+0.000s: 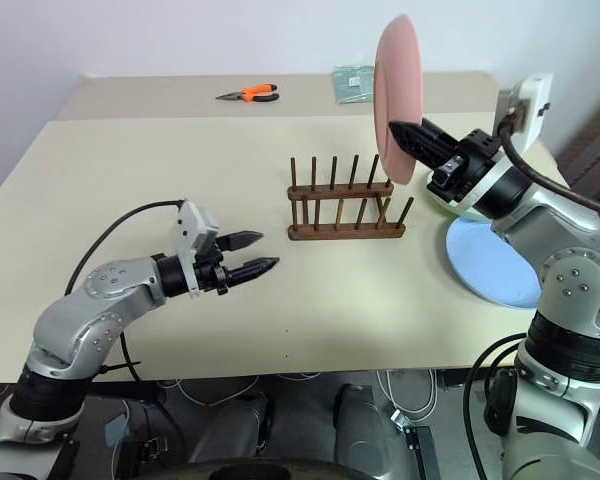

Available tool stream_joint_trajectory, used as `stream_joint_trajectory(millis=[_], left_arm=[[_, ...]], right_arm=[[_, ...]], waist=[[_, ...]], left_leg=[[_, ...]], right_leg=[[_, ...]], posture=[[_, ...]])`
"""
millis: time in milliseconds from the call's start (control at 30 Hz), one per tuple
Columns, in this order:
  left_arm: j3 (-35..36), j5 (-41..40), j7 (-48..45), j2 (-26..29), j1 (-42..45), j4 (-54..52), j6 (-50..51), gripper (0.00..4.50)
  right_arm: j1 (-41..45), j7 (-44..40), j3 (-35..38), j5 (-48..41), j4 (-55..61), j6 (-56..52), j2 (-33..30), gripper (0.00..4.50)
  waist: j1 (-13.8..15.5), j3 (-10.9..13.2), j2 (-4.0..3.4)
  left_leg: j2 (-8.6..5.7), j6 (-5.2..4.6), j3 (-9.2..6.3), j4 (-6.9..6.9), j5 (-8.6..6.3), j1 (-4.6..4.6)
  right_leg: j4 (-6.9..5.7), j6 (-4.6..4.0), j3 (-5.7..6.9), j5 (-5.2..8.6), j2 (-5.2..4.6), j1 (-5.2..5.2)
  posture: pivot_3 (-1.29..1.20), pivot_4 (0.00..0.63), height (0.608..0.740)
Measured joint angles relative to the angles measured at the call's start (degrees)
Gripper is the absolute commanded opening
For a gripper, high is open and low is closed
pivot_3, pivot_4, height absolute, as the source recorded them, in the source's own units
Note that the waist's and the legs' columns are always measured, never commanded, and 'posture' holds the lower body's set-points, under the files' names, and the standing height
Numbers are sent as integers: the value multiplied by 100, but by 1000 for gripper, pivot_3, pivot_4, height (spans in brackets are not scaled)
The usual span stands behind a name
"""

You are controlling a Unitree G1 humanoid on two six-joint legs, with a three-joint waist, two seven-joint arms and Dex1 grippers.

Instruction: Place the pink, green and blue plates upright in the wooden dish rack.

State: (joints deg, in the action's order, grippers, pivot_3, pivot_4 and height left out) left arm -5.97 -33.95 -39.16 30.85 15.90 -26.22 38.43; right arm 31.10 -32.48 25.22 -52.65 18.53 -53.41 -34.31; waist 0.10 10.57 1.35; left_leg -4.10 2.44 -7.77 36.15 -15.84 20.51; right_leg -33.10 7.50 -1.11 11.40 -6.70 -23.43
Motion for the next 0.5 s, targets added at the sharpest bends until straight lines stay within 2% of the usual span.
stream_joint_trajectory(millis=[333,433,500], left_arm=[[-62,-105,-9,-217,24,-216,106,3004],[-134,-78,-3,-219,24,-215,108,3046],[-135,-66,4,-217,24,-216,107,3046]], right_arm=[[116,48,-30,-196,-1131,-139,-46,0],[195,67,-13,-299,-1379,-167,-42,1098],[215,91,-50,-141,-1426,-1,-51,2099]], waist=[[30,0,1],[21,0,1],[23,0,0]], left_leg=[[-4,-1,1,2,1,2],[-4,-2,1,1,0,2],[-4,-2,1,1,0,2]], right_leg=[[0,-14,-1,-12,-2,1],[0,-14,-1,-12,-1,0],[0,-11,0,-10,-1,0]], posture=[[0,150,740],[0,150,740],[0,150,740]])
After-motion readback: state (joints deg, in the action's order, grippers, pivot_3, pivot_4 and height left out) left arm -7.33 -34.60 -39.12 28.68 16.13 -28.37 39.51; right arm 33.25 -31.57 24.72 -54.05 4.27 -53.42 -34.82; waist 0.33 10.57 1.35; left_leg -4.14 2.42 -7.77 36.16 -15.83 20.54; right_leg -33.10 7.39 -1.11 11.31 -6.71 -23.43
